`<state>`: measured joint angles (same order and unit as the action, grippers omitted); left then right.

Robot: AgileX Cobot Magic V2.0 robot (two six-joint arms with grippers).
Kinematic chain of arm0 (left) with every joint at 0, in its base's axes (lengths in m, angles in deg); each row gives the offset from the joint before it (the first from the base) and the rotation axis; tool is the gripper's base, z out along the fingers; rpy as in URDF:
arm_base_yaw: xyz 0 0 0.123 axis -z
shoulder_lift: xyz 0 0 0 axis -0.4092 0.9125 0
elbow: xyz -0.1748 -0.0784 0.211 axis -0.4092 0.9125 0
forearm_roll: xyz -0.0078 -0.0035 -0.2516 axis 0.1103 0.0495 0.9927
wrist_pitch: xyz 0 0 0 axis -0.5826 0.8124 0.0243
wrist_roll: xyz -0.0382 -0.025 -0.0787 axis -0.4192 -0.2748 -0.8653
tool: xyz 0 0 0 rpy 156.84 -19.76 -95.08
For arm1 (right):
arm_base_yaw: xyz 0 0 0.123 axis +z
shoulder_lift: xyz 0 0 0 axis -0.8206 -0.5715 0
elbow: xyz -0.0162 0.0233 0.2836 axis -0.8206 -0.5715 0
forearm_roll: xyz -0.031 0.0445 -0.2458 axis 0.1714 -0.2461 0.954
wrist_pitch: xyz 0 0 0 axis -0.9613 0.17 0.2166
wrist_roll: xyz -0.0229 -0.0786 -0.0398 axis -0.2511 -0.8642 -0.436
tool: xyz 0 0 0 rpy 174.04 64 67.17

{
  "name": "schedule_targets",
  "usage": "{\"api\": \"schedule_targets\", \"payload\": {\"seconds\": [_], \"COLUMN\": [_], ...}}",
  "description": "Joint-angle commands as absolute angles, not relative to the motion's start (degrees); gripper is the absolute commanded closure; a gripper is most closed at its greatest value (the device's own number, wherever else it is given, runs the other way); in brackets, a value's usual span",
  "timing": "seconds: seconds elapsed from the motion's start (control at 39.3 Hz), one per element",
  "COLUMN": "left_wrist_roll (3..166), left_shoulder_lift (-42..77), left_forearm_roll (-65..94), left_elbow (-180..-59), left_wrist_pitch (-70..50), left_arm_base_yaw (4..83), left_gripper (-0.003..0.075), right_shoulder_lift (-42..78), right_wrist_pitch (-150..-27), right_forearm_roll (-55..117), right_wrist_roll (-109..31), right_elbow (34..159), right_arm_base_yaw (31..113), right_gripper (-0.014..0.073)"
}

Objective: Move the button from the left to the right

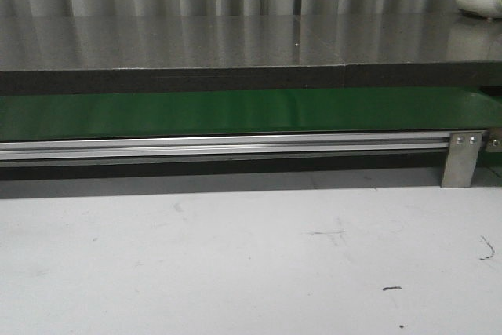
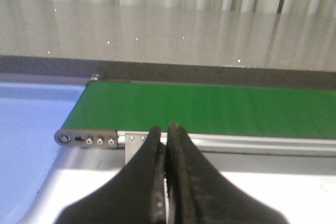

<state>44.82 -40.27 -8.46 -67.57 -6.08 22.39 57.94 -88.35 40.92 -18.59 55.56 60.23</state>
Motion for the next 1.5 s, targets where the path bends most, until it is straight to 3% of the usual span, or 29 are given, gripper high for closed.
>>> {"api": "schedule_targets", "payload": {"seconds": [0.0, 0.33, 1.3, 1.48], "left_wrist_roll": [44.1, 44.1, 44.1, 44.1], "left_shoulder_lift": [-41.4, -41.4, -41.3, -41.3], "left_forearm_roll": [-9.3, -9.4, -9.4, -9.4], "left_elbow": [-65.6, -59.9, -59.9, -59.9], "left_wrist_pitch": [-11.7, -19.0, -19.2, -19.2], "left_arm_base_yaw": [22.5, 22.5, 22.5, 22.5], "left_gripper": [0.0741, 0.0741, 0.0741, 0.0741], "right_shoulder_lift": [57.6, 57.6, 57.6, 57.9], "right_wrist_pitch": [-84.5, -84.5, -84.5, -79.7], "right_forearm_roll": [40.9, 40.9, 40.9, 41.4], "right_wrist_roll": [-18.9, -18.9, -18.9, -18.9], "right_elbow": [57.1, 57.1, 57.1, 52.6], "right_arm_base_yaw": [60.2, 60.2, 60.2, 60.2], "right_gripper": [0.0661, 0.0661, 0.0661, 0.0661]}}
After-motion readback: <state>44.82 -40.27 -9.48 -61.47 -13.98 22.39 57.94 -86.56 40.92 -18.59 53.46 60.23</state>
